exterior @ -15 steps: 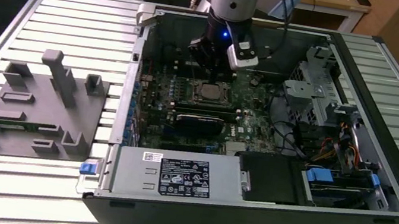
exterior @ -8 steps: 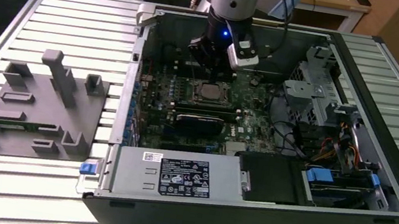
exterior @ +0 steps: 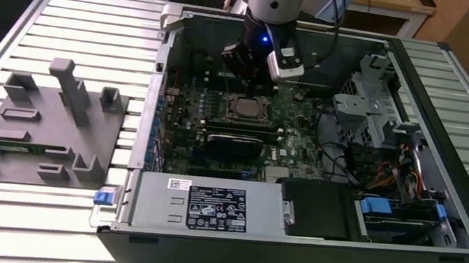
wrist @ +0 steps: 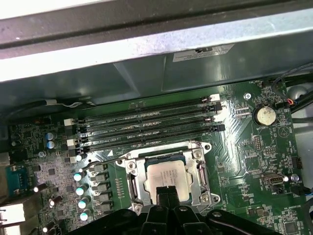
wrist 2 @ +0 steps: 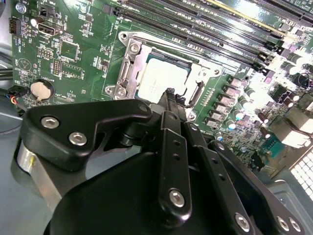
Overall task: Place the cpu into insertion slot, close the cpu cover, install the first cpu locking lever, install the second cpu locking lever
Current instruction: 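Install the first cpu locking lever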
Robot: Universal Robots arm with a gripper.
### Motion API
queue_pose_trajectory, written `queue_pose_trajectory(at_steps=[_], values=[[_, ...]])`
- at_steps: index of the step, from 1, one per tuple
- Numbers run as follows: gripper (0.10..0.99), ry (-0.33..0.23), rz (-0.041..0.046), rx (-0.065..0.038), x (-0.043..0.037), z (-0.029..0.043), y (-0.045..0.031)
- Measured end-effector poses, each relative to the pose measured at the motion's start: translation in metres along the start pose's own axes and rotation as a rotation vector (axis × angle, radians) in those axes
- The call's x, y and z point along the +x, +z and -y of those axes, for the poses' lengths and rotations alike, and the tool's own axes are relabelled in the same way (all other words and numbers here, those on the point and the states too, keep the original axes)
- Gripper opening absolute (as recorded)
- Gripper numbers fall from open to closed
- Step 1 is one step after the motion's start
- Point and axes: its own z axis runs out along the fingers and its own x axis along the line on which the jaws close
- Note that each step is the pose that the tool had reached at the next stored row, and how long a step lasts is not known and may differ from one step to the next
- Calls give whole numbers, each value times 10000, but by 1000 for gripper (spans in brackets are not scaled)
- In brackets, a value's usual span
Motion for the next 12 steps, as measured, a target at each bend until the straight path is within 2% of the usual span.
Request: queue_pose_trajectory(at_steps=[12], values=[[106,0,0,0,136,27,-1]])
